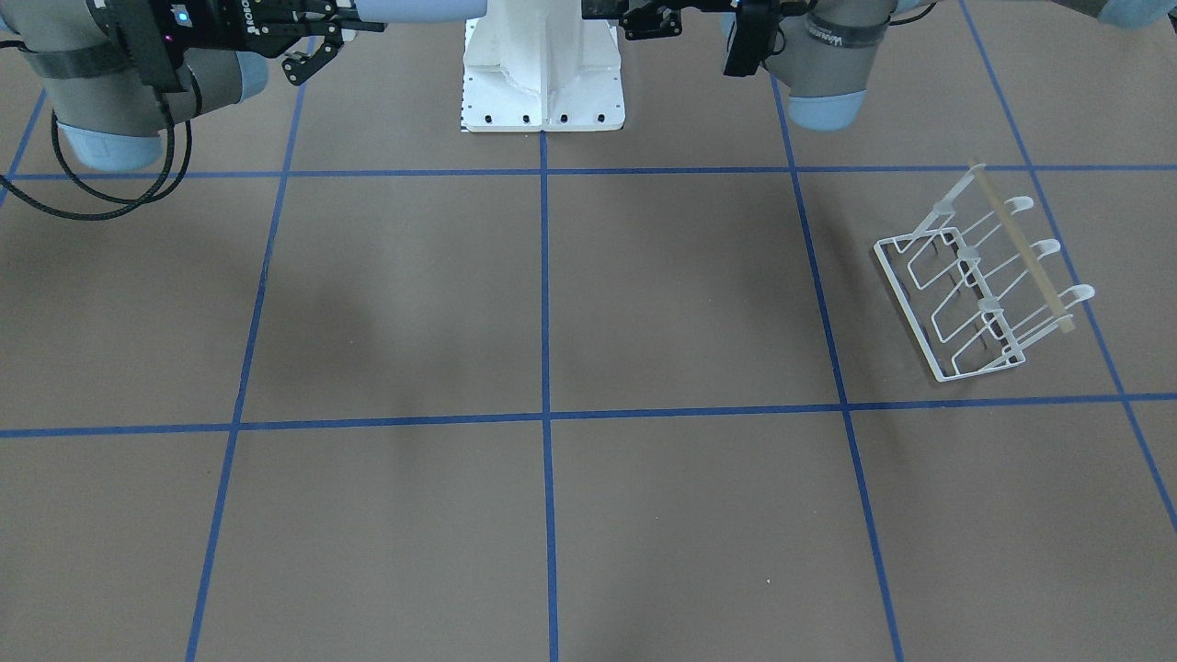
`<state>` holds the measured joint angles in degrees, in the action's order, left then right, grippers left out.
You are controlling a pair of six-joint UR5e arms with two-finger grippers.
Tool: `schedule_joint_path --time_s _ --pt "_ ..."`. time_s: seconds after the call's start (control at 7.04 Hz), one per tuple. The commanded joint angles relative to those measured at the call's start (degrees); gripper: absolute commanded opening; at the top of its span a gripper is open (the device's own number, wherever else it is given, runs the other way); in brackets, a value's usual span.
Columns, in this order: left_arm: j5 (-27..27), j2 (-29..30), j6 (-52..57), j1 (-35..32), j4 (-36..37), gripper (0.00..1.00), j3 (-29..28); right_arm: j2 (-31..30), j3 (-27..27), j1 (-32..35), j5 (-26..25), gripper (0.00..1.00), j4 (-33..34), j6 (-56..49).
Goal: Hang cup on cup holder
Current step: 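Close the left gripper on the cup's base held out by the right gripper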
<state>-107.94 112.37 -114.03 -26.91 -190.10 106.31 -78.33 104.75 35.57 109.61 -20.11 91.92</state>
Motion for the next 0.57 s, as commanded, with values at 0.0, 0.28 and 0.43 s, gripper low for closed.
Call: schedule_joint_path --time_s 0.0,0.28,0.43 --pt "1.4 0.4 -0.1 1.0 -0.3 0.98 0.0 0.3 -1.7 -7.6 -6.4 0.00 -0.8 -6.4" --pt "2.9 0.4 0.0 1.0 0.1 0.98 -0.2 0.6 -1.4 -10.9 -9.1 0.00 -0.8 -8.2" --pt "2.9 0.4 0.0 1.0 0.1 0.98 -1.6 1.2 -1.3 -11.2 -9.9 0.00 -0.7 -8.2"
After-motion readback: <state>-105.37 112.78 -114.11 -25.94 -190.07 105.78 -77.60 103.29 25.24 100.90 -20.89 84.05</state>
